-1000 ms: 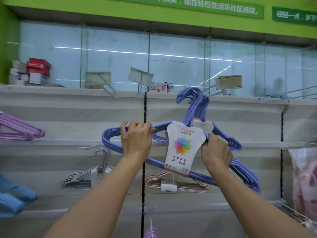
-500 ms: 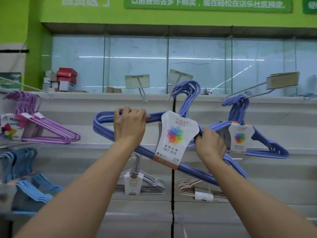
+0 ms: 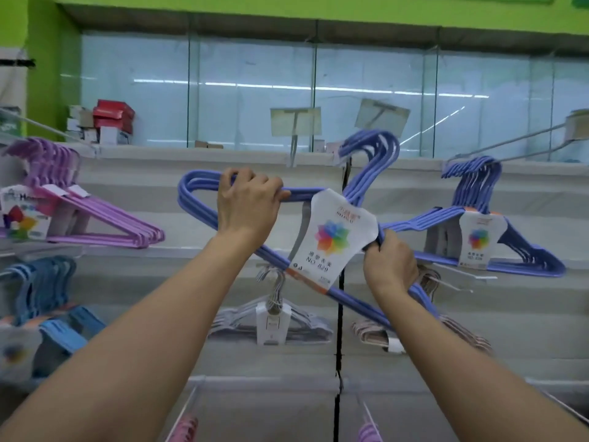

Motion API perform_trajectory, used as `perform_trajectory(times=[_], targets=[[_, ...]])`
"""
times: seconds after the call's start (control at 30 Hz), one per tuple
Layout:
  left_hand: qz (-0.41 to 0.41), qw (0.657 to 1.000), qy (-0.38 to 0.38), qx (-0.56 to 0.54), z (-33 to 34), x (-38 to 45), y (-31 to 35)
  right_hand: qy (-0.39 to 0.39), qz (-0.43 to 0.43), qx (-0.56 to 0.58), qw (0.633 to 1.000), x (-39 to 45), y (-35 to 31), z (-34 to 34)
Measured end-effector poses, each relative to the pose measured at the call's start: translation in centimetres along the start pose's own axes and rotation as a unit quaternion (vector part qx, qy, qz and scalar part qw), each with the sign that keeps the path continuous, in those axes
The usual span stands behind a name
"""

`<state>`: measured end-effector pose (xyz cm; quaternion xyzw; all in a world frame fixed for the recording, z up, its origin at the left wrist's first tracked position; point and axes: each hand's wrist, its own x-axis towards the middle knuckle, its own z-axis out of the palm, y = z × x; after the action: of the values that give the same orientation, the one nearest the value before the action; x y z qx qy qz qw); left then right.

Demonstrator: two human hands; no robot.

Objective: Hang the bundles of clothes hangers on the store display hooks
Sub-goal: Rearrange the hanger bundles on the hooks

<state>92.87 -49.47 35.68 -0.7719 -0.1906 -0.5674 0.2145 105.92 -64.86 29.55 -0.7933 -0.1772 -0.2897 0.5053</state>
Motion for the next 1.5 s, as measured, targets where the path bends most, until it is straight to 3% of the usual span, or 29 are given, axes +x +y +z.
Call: perform_trajectory(times=[0.1, 0.23, 0.47, 0.57, 0.77, 1.13, 1.5], targets=[[-0.001, 0.999, 0.042, -0.006, 0.3, -0.9, 0.4, 0.014, -0.014, 0.007, 1.0, 0.0, 0.4, -0.8], [-0.023, 1.0, 0.012, 0.005, -1.1, -3.0, 1.9, -0.003, -0.021, 0.004, 1.0, -1.3, 1.7, -2.3], [-0.041, 0.983, -0.18, 0.0, -4.3, -8.6, 8.3, -0.043, -0.022, -0.02, 0.999, -4.1, 6.2, -4.4], [-0.058, 0.972, -0.227, -0.033, -4.3, -10.9, 10.5, -0.06, -0.018, -0.032, 0.997, -5.4, 9.1, -5.4], [-0.091, 0.924, -0.351, -0.119, -3.4, -16.0, 13.0, -0.086, -0.044, -0.071, 0.993, -8.8, 14.3, -7.6], [-0.154, 0.851, -0.435, -0.25, 1.5, -27.1, 18.0, -0.171, 0.009, -0.112, 0.979, -14.9, 23.1, -7.7], [-0.18, 0.829, -0.447, -0.285, 1.5, -27.9, 20.8, -0.18, 0.058, -0.111, 0.976, -15.2, 24.9, -9.7]])
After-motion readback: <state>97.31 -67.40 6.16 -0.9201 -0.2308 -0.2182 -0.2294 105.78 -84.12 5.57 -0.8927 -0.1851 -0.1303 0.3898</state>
